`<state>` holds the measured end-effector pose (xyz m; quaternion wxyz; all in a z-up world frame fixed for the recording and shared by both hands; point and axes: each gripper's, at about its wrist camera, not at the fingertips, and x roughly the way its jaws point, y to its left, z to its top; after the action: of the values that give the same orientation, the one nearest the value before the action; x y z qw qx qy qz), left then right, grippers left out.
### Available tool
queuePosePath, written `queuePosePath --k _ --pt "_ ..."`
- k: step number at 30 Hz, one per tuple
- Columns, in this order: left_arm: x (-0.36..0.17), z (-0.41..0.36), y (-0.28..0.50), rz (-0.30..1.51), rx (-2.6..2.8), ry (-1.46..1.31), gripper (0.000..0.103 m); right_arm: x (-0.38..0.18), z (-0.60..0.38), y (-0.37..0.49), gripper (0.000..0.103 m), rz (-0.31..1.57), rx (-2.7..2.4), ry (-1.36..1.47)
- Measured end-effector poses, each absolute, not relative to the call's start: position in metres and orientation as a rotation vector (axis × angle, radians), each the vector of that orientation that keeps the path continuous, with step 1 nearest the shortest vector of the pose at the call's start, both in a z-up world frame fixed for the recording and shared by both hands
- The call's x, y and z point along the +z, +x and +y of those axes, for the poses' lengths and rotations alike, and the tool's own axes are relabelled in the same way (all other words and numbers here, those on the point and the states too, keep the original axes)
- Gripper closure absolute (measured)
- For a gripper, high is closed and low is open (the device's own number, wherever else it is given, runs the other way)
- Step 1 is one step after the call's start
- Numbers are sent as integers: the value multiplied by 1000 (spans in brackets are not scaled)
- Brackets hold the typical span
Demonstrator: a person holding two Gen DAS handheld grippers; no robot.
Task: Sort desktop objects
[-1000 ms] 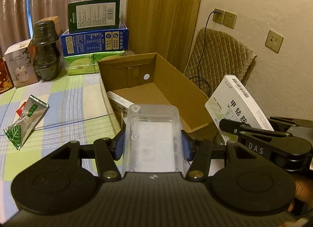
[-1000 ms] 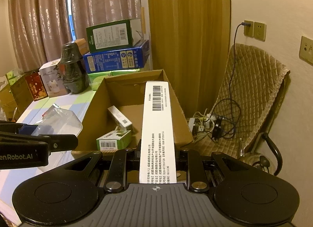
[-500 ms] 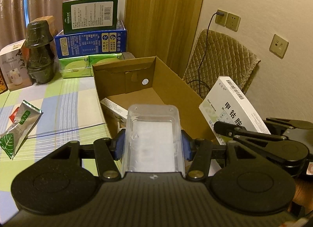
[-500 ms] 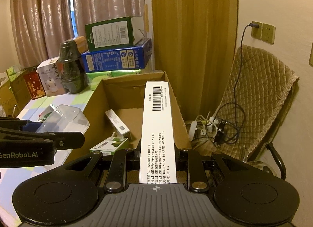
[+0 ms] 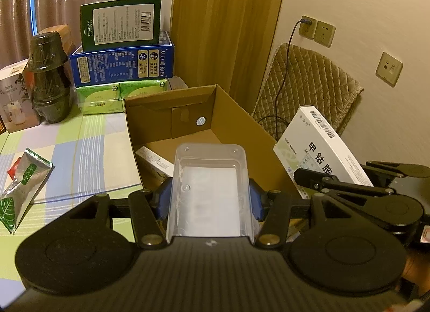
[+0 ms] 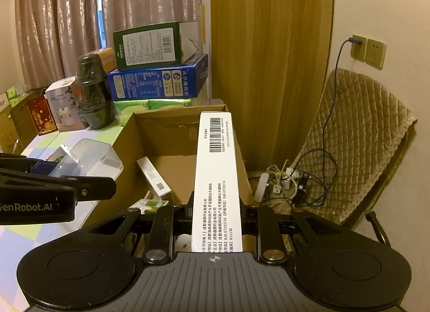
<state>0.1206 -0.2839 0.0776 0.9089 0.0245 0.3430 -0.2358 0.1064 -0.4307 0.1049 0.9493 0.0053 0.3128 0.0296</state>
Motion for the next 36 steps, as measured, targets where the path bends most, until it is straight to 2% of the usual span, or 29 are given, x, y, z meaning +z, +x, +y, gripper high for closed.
queuePosePath --k 21,31,36 --pt "61 -293 165 769 -492 26 51 96 -435 147 83 663 56 10" --pt "59 -269 163 770 -456 -11 51 89 -433 145 83 676 61 17" --pt "61 -255 159 764 -428 -26 47 91 -428 146 83 671 71 17"
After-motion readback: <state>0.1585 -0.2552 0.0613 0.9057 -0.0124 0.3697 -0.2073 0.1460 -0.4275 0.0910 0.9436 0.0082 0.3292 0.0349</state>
